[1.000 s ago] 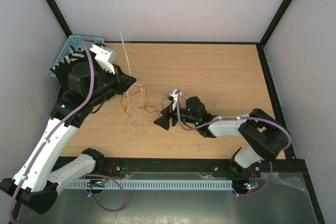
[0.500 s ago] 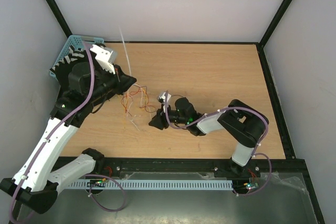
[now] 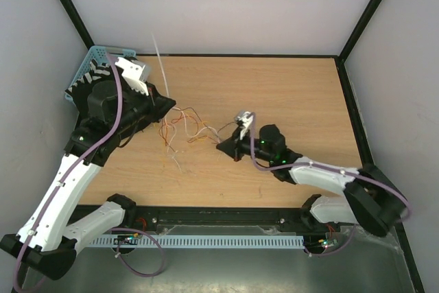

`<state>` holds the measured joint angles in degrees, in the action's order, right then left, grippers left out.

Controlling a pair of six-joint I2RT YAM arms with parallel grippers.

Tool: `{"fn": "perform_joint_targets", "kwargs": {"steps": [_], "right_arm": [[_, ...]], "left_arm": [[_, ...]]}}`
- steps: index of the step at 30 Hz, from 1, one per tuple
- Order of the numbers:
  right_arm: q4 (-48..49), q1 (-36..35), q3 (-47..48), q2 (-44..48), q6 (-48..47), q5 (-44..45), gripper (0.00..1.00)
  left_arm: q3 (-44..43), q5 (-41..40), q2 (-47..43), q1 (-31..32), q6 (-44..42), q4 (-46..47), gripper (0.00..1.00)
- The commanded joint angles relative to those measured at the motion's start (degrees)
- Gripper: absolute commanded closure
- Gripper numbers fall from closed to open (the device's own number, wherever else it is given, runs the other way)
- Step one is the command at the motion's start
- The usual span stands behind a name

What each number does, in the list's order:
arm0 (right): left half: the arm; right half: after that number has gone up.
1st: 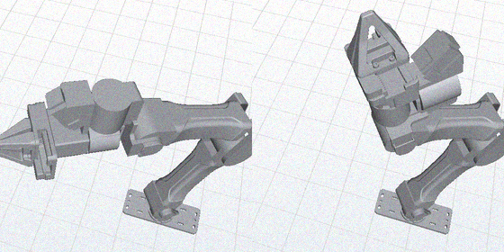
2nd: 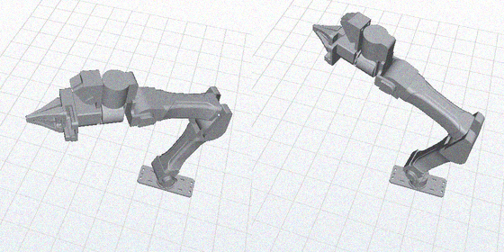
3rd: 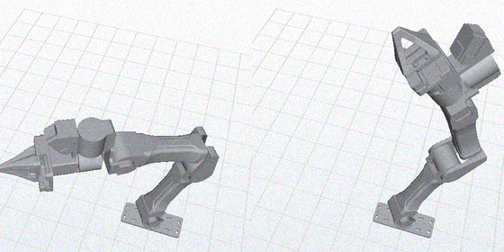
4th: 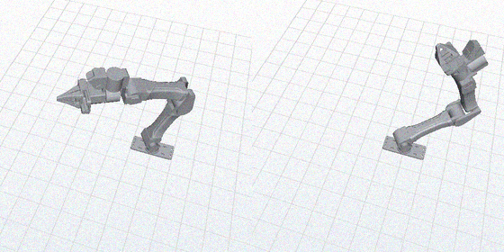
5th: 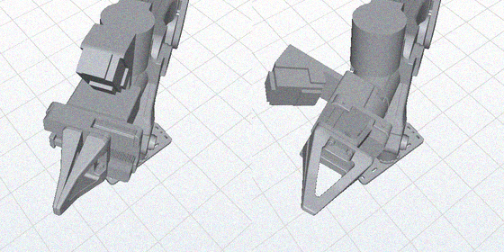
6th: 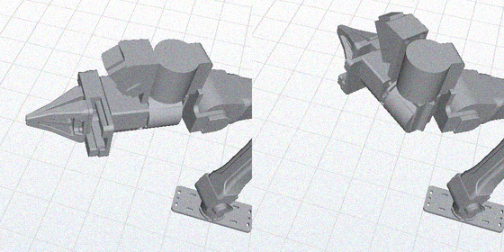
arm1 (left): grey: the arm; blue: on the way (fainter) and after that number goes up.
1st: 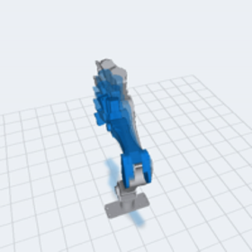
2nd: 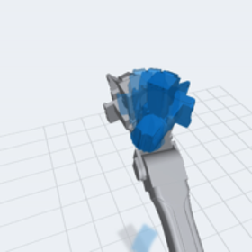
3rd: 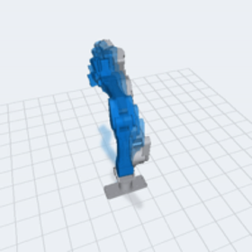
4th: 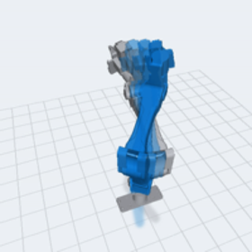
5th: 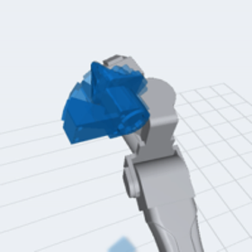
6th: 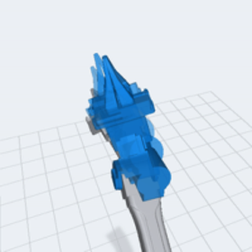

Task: Zip-tie the wires
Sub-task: Adjust the cable at the center of the board.

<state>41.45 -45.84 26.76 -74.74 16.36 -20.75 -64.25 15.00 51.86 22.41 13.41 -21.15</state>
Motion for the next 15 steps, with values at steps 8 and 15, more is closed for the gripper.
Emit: {"fn": "perform_joint_targets", "kwargs": {"steps": [8, 15], "right_arm": [[-23.04, 12.62, -4.23, 19.24, -2.54, 6.41, 1.0], [-28.34, 19.77, -4.6, 23.86, -0.5, 10.99, 1.0]], "left_arm": [[-2.49, 1.32, -0.75, -1.13, -0.39, 1.04, 1.0], [-1.88, 1.76, -1.28, -1.89, -0.05, 0.95, 1.0]]}}
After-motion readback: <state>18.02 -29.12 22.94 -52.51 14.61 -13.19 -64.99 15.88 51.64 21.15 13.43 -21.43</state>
